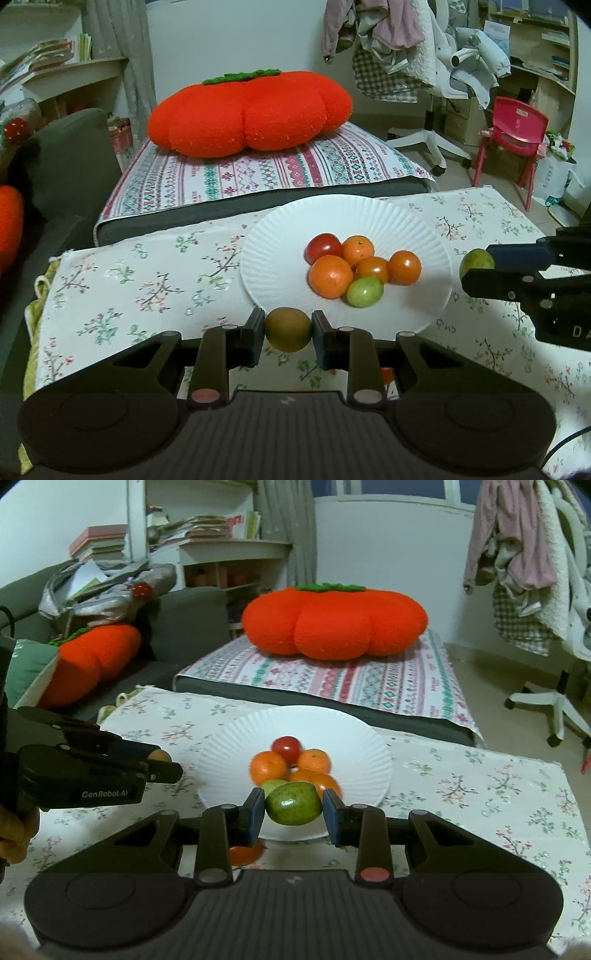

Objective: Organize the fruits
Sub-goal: 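Carry the brown fruit and green tomato onto the plate and open both tools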

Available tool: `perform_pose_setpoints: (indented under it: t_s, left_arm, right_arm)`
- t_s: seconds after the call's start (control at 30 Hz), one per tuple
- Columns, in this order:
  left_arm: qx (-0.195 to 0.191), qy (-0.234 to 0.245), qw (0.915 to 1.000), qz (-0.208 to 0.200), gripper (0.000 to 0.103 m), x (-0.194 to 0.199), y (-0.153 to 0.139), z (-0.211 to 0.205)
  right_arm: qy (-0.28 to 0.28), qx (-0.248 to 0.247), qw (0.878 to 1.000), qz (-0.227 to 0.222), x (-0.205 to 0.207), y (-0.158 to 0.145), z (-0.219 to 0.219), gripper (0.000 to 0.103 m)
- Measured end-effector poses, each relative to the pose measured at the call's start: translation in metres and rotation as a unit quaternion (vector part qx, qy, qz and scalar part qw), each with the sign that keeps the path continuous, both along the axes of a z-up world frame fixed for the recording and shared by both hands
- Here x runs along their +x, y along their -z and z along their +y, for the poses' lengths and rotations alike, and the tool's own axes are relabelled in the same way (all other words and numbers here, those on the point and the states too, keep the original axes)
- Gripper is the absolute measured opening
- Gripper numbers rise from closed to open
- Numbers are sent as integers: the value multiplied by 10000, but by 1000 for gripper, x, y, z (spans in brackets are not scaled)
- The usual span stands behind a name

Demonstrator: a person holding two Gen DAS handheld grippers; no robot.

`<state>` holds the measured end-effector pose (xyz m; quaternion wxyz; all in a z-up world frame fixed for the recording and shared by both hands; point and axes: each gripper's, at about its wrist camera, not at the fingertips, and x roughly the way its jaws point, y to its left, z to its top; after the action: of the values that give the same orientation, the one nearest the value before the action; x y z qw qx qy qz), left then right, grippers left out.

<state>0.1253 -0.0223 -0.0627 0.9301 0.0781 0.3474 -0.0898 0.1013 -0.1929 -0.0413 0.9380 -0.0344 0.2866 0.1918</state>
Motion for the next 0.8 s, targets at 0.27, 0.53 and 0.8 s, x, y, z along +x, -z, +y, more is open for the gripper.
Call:
perform_pose_setpoints:
  t_s: [0.27, 0.53, 0.8]
  left_arm:
    - [-5, -15, 10000, 61, 12, 19, 8, -8]
    - [-138, 12, 9998, 125, 12, 38, 17, -5]
    - [-402, 367, 9983, 224, 12, 43, 29, -5]
  right_arm:
    - [204, 10, 9997, 142, 15, 7, -13, 31]
    - [276, 6, 9992, 292, 35, 17, -19, 31]
    - [435, 432, 9966, 550, 60, 20, -28, 31]
